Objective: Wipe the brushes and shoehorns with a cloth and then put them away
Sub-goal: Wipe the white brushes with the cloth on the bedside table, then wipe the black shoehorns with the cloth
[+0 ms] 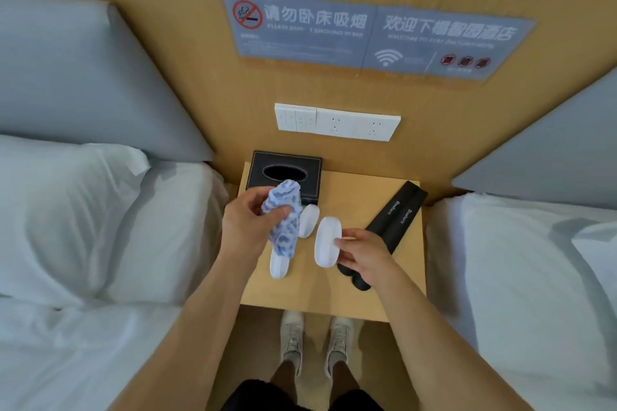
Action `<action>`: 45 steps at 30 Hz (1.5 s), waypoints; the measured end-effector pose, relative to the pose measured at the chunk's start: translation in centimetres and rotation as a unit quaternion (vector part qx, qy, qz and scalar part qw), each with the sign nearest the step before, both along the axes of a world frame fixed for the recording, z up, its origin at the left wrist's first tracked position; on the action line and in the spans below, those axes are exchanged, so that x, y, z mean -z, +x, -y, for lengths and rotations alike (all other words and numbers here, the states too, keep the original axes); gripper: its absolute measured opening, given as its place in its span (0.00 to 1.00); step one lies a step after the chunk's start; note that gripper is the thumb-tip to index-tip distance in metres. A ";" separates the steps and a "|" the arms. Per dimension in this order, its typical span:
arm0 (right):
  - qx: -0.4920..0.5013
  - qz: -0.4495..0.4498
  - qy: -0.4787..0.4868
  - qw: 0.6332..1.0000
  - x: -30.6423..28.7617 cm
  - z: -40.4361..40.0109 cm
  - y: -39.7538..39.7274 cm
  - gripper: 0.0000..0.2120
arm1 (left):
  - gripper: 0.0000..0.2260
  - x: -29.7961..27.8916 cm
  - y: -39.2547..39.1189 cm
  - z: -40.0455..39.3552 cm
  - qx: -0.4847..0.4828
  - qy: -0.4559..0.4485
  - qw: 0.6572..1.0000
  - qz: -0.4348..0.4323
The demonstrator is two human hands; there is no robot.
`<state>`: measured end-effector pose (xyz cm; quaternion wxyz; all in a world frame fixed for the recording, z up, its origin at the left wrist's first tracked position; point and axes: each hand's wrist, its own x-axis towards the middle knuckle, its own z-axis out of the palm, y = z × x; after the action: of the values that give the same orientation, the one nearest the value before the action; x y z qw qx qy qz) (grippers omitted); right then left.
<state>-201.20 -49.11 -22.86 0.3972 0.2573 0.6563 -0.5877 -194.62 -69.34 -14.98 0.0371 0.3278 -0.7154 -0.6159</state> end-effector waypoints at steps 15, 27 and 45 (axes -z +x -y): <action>-0.104 -0.005 0.219 0.970 16.0 4.6 3.1 0.13 | 0.11 10.7 2.8 1.5 -0.046 0.043 0.996 0.060; -0.182 -0.094 0.295 0.933 15.9 6.0 2.2 0.20 | 0.09 12.3 3.0 1.7 -0.035 0.058 0.996 0.066; -0.011 -0.071 0.443 0.894 17.4 -9.3 -7.7 0.23 | 0.10 13.8 1.8 -1.5 0.002 0.074 0.996 0.054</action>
<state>-208.88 -39.79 -40.28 0.2008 0.3568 0.8778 -0.2488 -192.77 -67.87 -28.77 -0.0270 0.3615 -0.6696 -0.6482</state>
